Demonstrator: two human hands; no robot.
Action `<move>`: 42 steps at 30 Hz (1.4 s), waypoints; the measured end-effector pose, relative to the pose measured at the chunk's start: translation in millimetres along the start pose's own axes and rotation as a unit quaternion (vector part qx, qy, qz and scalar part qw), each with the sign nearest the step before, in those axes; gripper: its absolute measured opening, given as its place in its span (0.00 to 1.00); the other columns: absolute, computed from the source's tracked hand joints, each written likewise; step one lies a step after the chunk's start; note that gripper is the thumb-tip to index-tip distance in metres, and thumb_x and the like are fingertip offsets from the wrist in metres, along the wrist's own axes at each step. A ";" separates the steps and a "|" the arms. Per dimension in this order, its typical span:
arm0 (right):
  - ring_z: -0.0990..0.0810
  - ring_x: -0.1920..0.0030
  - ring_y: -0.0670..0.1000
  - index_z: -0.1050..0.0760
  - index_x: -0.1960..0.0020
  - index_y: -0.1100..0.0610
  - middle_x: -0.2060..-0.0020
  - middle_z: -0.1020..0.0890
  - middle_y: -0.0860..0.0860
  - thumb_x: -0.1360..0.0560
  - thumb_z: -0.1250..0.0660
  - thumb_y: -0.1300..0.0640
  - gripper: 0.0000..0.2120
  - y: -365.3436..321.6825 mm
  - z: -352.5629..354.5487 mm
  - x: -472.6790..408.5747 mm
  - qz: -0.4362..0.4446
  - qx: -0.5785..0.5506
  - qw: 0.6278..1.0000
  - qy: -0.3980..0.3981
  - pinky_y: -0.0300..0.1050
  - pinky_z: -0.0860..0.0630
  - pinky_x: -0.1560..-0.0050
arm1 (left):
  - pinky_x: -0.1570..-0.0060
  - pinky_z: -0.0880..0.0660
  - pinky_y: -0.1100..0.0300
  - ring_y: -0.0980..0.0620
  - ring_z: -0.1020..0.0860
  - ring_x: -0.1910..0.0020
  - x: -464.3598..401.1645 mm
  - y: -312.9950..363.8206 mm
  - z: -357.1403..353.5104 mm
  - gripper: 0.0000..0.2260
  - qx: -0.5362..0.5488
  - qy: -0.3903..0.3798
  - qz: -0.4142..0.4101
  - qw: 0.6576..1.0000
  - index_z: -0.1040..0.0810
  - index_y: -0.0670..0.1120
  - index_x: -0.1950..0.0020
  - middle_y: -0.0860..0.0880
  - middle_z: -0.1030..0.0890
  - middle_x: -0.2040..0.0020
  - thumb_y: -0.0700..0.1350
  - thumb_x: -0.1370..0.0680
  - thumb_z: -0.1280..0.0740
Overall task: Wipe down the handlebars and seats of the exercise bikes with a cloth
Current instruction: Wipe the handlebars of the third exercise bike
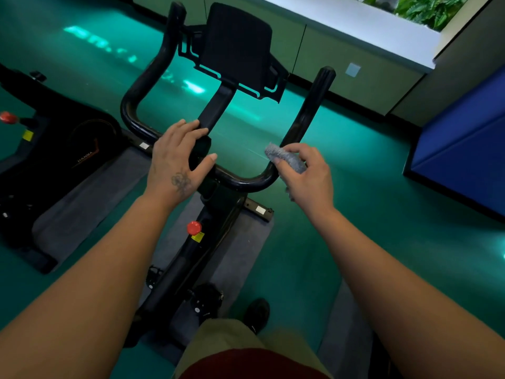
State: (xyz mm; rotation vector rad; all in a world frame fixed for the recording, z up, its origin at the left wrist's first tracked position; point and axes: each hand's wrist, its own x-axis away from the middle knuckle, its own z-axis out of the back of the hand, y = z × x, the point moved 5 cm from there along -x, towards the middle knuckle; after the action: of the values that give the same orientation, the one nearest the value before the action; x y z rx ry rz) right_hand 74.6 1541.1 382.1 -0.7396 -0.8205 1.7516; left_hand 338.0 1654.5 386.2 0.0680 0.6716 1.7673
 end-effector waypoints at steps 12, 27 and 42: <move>0.20 0.54 0.51 0.23 0.45 0.38 0.49 0.22 0.46 0.23 0.28 0.42 0.08 -12.5 3.4 -16.0 -0.032 0.043 0.998 0.033 0.55 0.18 0.52 | 0.22 0.40 0.39 0.45 0.39 0.18 -0.1 -6.7 -5.2 0.27 -0.037 -0.008 -0.012 0.999 0.29 0.49 0.22 0.49 0.31 0.20 0.61 0.18 0.37; 0.22 0.54 0.51 0.22 0.40 0.41 0.50 0.26 0.47 0.21 0.30 0.39 0.12 -13.0 -12.1 33.9 0.007 0.088 0.995 0.042 0.57 0.19 0.55 | 0.25 0.36 0.40 0.45 0.37 0.19 1.4 -11.4 -0.5 0.27 -0.041 -0.009 -0.045 0.998 0.29 0.49 0.22 0.49 0.30 0.21 0.60 0.18 0.37; 0.24 0.54 0.42 0.19 0.42 0.43 0.52 0.27 0.43 0.24 0.29 0.39 0.13 -27.9 -31.8 66.8 0.018 0.059 0.997 0.043 0.47 0.23 0.53 | 0.27 0.35 0.41 0.45 0.36 0.19 0.3 -15.1 1.2 0.27 -0.040 -0.013 -0.063 0.997 0.28 0.49 0.22 0.48 0.30 0.21 0.59 0.18 0.38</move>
State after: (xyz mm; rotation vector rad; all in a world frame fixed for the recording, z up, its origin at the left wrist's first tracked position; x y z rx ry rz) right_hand 95.3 1617.4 379.6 -0.7495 -0.6448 1.7725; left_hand 351.5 1657.5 380.1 -0.0062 0.5743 1.6664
